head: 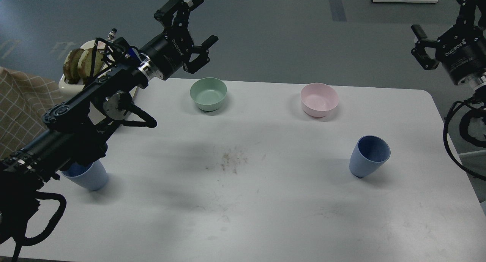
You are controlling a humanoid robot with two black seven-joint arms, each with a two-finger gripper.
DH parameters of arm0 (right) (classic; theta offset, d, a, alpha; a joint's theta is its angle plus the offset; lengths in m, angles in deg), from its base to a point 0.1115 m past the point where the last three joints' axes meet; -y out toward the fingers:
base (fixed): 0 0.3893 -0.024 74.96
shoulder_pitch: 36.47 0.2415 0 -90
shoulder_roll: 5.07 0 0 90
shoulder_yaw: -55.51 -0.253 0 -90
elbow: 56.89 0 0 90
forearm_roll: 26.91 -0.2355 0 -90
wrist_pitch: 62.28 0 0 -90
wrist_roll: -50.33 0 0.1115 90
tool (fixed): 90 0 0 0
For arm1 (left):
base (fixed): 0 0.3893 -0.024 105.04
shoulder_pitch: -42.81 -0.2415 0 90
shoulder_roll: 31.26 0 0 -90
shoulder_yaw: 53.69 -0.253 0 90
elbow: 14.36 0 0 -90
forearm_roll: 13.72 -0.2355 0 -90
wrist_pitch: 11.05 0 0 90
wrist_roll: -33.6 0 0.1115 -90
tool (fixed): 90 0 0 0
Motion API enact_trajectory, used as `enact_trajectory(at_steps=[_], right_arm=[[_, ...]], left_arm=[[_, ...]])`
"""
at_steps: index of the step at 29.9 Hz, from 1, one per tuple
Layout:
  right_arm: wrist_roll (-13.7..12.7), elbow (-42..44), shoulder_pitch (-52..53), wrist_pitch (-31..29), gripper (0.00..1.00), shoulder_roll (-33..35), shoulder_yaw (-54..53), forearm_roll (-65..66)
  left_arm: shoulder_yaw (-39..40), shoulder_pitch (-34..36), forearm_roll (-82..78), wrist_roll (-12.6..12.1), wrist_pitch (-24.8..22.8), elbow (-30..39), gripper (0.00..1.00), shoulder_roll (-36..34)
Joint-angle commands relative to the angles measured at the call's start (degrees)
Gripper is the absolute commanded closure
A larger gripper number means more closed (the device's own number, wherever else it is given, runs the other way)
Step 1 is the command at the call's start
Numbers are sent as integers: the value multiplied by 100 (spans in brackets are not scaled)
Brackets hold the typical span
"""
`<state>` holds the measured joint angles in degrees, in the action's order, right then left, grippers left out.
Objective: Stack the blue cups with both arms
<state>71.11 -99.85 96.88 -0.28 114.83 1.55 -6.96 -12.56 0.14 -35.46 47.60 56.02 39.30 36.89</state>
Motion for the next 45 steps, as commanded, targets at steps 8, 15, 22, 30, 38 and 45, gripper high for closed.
enact_trajectory(at_steps=[8, 15, 22, 30, 38, 45], right_arm=[[23, -10, -10, 0, 3, 7, -1, 0], [23, -19, -45, 0, 2, -1, -1, 0], [49, -19, -54, 0, 2, -1, -1, 0], [58, -19, -54, 0, 2, -1, -18, 0], [58, -28, -54, 0, 2, -1, -18, 9], [58, -45, -89, 0, 1, -1, -18, 9]], left_arm=[[0, -31, -6, -3, -1, 39, 2, -47], [0, -31, -6, -3, -10, 39, 2, -38], [0, -31, -6, -3, -36, 47, 2, -47], [-9, -13, -470, -3, -62, 267, 2, -205], [-105, 4, -1550, -65, -342, 1153, 2, -1170], [-105, -40, -3748, -12, -507, 2182, 2, -2384]])
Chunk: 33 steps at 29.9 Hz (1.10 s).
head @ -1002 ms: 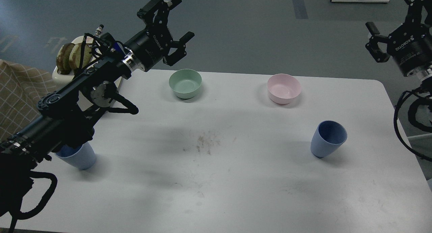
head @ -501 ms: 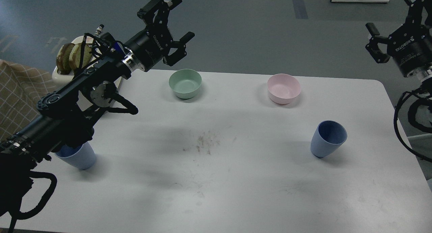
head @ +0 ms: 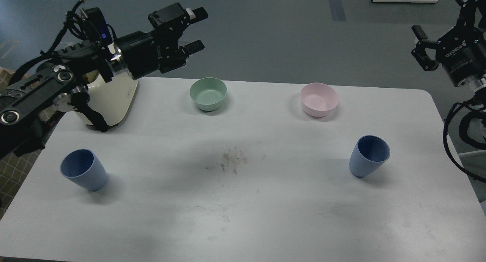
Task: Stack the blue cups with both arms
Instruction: 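Lower the left gripper toward the blue cup nearest it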
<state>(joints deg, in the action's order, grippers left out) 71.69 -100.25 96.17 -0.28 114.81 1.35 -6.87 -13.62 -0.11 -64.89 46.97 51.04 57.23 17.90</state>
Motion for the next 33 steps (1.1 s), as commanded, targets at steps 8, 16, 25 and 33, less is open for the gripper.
enact_trajectory(at_steps=[8, 16, 25, 33], right_arm=[[0, -110, -53, 0, 1, 0, 10, 0], [0, -225, -89, 0, 1, -17, 11, 0], [0, -242, -132, 0, 1, -44, 28, 9], [0, -312, -212, 0, 1, -61, 28, 18]], left_arm=[[-218, -41, -2026, 262, -9, 1277, 3, -2346], [-974, -50, -3319, 1414, -9, 1348, 3, -3736], [-2125, -50, -4050, 1463, -9, 1138, 3, -4054], [-2750, -59, -4094, 1463, 215, 637, 3, -3888]])
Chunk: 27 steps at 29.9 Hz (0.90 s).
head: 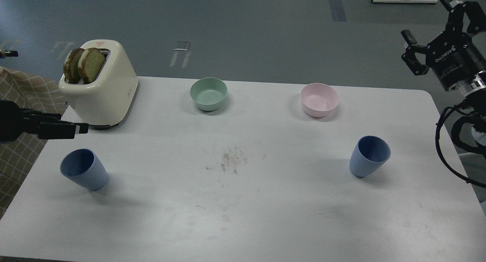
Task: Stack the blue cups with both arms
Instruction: 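Lower the left gripper toward the blue cup nearest it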
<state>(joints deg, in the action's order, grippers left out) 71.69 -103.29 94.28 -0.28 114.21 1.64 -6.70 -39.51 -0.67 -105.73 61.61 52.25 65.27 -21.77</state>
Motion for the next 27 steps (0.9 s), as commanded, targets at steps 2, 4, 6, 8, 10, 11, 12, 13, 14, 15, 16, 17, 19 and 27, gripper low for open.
enact_trajectory(at_steps=[2, 4, 6, 8, 10, 11, 12, 13, 14, 15, 16, 17, 19, 27], right_arm=[[0, -1, -40, 0, 1, -1, -9, 10], [8, -1, -58, 0, 1, -1, -9, 1], [0, -9, -58, 0, 1, -10, -9, 1], [8, -9, -58, 0, 1, -10, -9, 1], [8, -1, -58, 0, 1, -10, -9, 10], [8, -1, -58, 0, 1, -10, -9, 10], [8, -1, -58, 0, 1, -10, -9, 10], [0, -1, -58, 0, 1, -10, -9, 10], [0, -9, -58, 0, 1, -10, -18, 10], [8, -9, -58, 0, 1, -10, -9, 10], [0, -9, -58, 0, 1, -10, -9, 10], [8, -1, -58, 0, 1, -10, -9, 10], [0, -1, -67, 0, 1, -1, -9, 10], [8, -1, -102, 0, 1, -1, -9, 10]], left_arm=[[-206, -3, -1, -1, 139, -290, 3, 115], [-284, -3, 8, -1, 148, -413, 3, 133], [-337, -3, 8, -1, 148, -466, 3, 185], [-373, -12, 17, -1, 165, -466, 3, 194], [-417, -38, -1, -1, 174, -484, 3, 220], [-425, -38, -1, -1, 174, -493, 3, 238], [-425, -47, -1, -1, 183, -510, 3, 299], [-425, -55, -1, -1, 183, -528, 4, 317], [-425, -56, -1, -1, 183, -528, 4, 352], [-425, -82, -1, -1, 183, -537, 4, 370], [-425, -108, -1, -1, 183, -528, 4, 387], [-425, -134, -1, -1, 183, -537, 4, 405], [-425, -187, -10, -1, 192, -537, 4, 431], [-425, -328, -10, -1, 218, -739, 4, 563]])
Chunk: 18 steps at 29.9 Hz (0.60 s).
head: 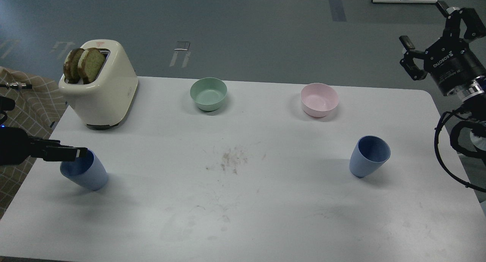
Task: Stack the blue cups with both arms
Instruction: 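Lower the left gripper toward the blue cup nearest it, then grasp the blue cup's rim with the left gripper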
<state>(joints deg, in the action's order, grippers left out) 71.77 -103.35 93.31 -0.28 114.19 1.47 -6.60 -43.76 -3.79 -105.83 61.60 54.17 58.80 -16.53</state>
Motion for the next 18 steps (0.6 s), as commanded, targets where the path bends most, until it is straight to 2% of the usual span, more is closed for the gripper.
enact_trajectory(at_steps=[1, 18], right_arm=[[1, 5, -5, 0, 1, 1, -1, 0], [1, 5, -14, 0, 1, 19, -10, 0]], left_arm=[[0, -24, -8, 0, 60, -109, 4, 39], [0, -226, -132, 0, 201, -267, 7, 197]])
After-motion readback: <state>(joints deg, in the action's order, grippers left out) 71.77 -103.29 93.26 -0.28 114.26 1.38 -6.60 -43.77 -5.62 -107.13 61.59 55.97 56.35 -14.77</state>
